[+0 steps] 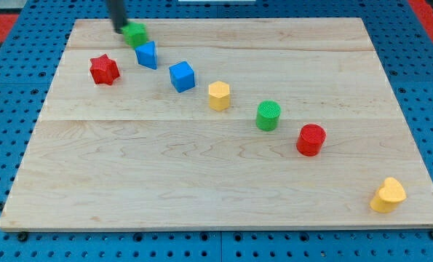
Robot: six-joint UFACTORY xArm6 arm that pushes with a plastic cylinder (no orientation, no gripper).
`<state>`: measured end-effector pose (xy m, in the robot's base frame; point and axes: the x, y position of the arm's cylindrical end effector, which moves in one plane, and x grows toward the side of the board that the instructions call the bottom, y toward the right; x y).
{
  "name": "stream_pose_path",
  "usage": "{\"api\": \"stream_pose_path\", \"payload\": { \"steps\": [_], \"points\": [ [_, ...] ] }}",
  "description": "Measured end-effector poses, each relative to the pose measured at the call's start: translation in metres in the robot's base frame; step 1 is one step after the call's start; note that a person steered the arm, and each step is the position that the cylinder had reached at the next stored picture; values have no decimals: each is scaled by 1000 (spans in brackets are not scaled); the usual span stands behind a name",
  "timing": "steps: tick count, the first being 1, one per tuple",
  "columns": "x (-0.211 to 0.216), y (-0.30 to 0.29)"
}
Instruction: Slightly touch the red circle
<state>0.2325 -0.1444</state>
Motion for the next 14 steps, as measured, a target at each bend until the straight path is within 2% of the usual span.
{"api": "stream_pose_path", "payload": {
  "steps": [1, 3, 4, 5, 6, 7, 8, 9, 10, 12, 14],
  "points": [
    [21, 60],
    [22, 77],
    [5, 14],
    [5, -54],
    [35, -56],
    [67, -108],
    [125, -108],
    [178, -78],
    [168, -55],
    [95, -66],
    [114, -23]
  ]
}}
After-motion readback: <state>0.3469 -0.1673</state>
